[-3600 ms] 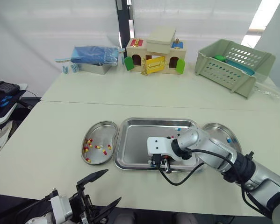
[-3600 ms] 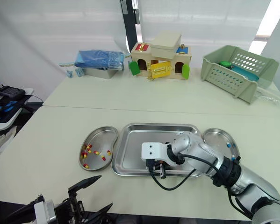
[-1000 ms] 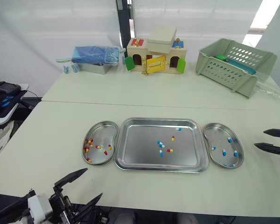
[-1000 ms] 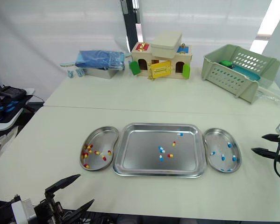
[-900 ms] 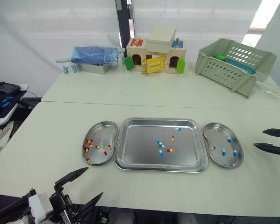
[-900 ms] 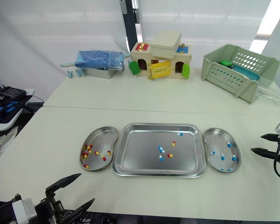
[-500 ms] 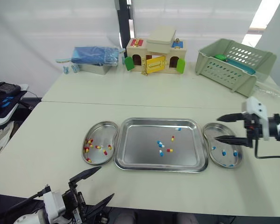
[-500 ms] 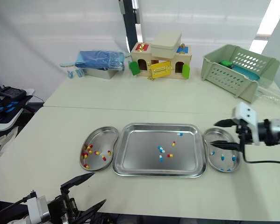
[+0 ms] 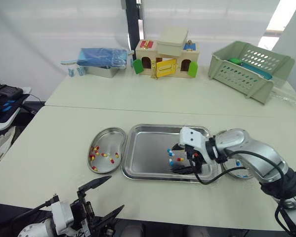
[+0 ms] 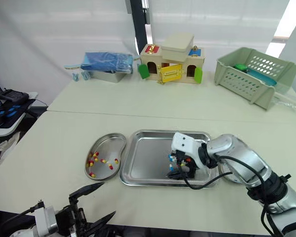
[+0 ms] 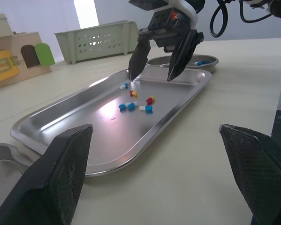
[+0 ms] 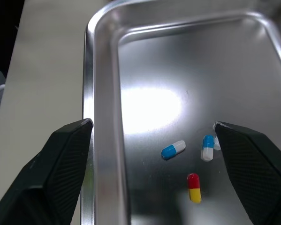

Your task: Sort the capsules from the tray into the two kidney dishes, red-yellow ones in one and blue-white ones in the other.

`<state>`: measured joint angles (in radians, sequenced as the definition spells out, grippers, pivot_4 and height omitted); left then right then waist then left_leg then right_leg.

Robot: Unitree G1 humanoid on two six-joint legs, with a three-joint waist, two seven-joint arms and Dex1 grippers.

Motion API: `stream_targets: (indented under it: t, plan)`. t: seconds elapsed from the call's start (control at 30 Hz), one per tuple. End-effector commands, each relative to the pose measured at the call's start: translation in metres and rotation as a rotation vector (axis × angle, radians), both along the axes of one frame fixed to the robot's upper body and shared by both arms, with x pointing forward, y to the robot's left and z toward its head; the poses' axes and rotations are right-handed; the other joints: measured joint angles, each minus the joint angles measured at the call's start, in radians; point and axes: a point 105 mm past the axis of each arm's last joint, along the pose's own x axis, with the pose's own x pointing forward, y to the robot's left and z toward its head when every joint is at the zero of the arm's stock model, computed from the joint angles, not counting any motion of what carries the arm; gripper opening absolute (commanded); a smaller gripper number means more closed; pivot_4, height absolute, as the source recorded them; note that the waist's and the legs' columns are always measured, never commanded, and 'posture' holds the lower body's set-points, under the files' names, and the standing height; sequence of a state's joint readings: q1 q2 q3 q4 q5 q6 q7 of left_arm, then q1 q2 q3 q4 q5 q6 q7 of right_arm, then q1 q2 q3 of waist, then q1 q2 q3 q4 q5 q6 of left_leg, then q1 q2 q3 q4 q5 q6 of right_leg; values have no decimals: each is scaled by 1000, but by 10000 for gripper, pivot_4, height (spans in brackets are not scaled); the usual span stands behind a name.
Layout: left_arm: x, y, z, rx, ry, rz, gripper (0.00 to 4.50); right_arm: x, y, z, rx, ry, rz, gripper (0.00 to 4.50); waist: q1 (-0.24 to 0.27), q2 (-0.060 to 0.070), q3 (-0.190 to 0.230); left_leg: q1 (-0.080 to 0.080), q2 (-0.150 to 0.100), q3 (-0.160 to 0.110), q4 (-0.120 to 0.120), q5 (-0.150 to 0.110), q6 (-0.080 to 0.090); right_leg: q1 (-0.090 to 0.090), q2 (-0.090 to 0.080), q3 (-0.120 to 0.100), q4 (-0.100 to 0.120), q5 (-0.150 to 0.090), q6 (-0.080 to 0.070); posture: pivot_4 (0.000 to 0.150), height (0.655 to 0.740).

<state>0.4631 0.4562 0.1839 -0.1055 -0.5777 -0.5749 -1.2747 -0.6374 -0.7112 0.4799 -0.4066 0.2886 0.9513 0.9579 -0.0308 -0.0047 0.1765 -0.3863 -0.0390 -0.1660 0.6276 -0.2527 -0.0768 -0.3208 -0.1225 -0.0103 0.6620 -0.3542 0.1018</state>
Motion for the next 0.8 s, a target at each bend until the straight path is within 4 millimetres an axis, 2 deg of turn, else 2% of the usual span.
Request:
stream_targets:
  t: [0.03, 0.07, 0.37, 0.8]
  plan:
    - [-3, -2, 4, 5, -21, -8, 45000, 4, 4, 3, -26, -44, -19, 29140, -1, 0, 0, 0, 0, 0, 0, 0, 0, 0, 0, 0, 0, 0, 0, 1500, 7400]
    - [-2, -2, 4, 3, -21, -8, 45000, 4, 5, 1, -34, -37, -21, 26242, -1, 0, 0, 0, 0, 0, 0, 0, 0, 0, 0, 0, 0, 0, 0, 1500, 7400]
    - [-1, -1, 5, 8, -26, -11, 45000, 4, 10, -15, -61, 22, -64, 26242, -1, 0, 0, 0, 0, 0, 0, 0, 0, 0, 0, 0, 1, 0, 0, 1500, 7400]
    - [0, -2, 6, 6, -29, -7, 45000, 10, 15, -22, -77, -5, -81, 26242, -2, 0, 0, 0, 0, 0, 0, 0, 0, -1, 0, 0, 1, 0, 0, 1500, 7400]
